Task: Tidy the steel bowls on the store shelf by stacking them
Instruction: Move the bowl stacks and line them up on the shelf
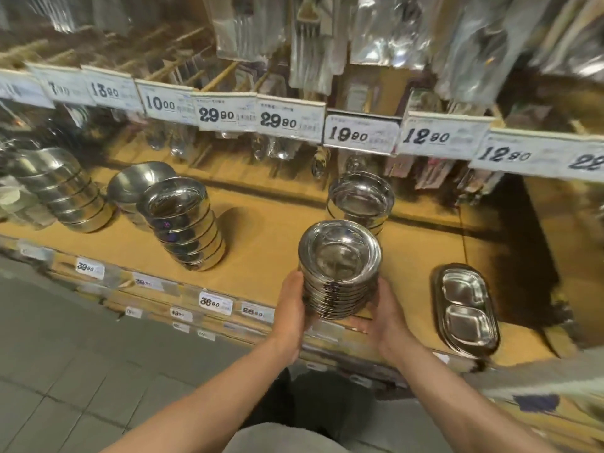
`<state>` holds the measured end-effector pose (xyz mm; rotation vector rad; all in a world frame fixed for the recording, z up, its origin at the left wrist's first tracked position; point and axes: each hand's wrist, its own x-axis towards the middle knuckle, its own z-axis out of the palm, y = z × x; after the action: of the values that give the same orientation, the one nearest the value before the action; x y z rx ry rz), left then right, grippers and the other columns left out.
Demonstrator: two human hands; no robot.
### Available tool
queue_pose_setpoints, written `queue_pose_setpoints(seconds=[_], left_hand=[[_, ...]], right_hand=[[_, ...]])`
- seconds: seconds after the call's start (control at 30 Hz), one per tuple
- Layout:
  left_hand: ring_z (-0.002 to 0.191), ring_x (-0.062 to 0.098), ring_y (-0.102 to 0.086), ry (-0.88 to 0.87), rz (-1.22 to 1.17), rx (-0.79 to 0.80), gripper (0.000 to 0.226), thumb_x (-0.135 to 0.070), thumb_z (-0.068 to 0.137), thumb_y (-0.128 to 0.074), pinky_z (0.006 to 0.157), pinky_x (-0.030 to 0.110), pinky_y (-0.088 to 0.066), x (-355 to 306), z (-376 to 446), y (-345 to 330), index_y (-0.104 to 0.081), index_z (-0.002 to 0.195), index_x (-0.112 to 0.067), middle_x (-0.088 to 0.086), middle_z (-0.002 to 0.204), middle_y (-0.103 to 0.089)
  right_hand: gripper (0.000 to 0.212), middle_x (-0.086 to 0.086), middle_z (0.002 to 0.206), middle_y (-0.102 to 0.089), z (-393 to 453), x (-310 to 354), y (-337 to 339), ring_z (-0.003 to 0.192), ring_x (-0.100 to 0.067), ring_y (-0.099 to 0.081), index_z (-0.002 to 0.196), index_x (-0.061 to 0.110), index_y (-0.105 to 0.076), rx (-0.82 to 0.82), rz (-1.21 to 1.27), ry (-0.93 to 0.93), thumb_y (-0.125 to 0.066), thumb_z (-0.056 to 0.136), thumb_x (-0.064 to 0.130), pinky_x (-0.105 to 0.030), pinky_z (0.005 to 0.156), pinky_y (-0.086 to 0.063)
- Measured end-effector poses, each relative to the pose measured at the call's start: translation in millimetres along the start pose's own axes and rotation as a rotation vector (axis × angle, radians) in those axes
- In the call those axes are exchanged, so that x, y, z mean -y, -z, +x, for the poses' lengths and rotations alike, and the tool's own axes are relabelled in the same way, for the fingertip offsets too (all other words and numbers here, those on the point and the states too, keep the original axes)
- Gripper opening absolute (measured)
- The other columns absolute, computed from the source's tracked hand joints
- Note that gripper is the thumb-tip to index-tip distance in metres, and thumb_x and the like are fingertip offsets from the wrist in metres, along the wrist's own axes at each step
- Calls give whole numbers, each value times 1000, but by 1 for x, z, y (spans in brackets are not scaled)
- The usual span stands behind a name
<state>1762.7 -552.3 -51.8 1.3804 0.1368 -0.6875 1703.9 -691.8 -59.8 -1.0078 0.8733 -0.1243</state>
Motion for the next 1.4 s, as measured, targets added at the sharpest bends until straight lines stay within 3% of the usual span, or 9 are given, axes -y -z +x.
queue_pose_setpoints(seconds=[0.13,0.23,0.33,0.5,0.67,0.93,1.13,1.27,1.4], left_hand=[[104,14,-64,63,61,125,41,-45,104,-37,77,33,-58,3,0,-22,-53,130,-18,2,119,-66],[109,17,-66,138,81,210,38,-41,103,-44,91,43,-59,0,1,-31,-51,134,-20,3,127,-64],[96,15,-68,172,103,247,25,-38,103,-46,91,52,-59,-11,6,-32,-59,119,-24,-1,115,-65],[104,23,-57,301,120,288,40,-66,94,-43,83,56,-59,-35,12,-41,-59,115,-37,0,121,-53],[99,23,-59,279,103,290,45,-72,93,-40,53,32,-59,-36,13,-46,-58,115,-37,0,113,-56],[100,21,-56,245,99,281,43,-67,98,-36,69,38,-57,-36,18,-46,-51,128,-40,4,126,-51],[98,18,-58,245,139,253,35,-71,94,-38,74,40,-58,-32,22,-48,-58,107,-45,-4,109,-58],[98,15,-58,238,133,242,37,-74,93,-38,80,43,-57,-28,21,-49,-58,108,-46,-8,106,-59],[109,20,-59,251,128,248,48,-72,95,-37,89,47,-56,-29,20,-50,-57,124,-39,-3,116,-60]], right_hand=[[40,2,124,-67,-7,12,37,115,-18,-62,122,28,-61,-7,-3,64,-36,104,52,-53,81,-61],[42,-4,131,-62,-11,21,60,122,-26,-57,131,25,-57,13,11,53,-38,104,50,-60,86,-58],[41,-5,135,-58,-15,28,73,123,-28,-56,132,26,-55,24,-2,43,-37,104,50,-60,90,-57],[30,7,113,-59,-20,37,73,104,-17,-57,119,35,-53,1,-3,1,-37,103,54,-53,88,-57],[21,12,102,-58,-21,37,58,96,-11,-55,98,42,-56,-79,-7,3,-41,101,57,-41,71,-53],[22,5,123,-51,-11,36,56,118,-20,-48,109,41,-53,-106,2,23,-44,100,59,-53,91,-51],[35,-3,142,-49,-4,41,61,116,-22,-48,123,36,-51,-103,-33,25,-43,99,60,-60,99,-50],[43,-5,155,-43,-5,44,62,132,-26,-45,136,38,-47,-96,-58,28,-42,100,61,-63,100,-48],[53,-8,156,-41,-9,44,65,134,-28,-44,146,31,-43,-74,-39,8,-43,100,58,-62,103,-46]])
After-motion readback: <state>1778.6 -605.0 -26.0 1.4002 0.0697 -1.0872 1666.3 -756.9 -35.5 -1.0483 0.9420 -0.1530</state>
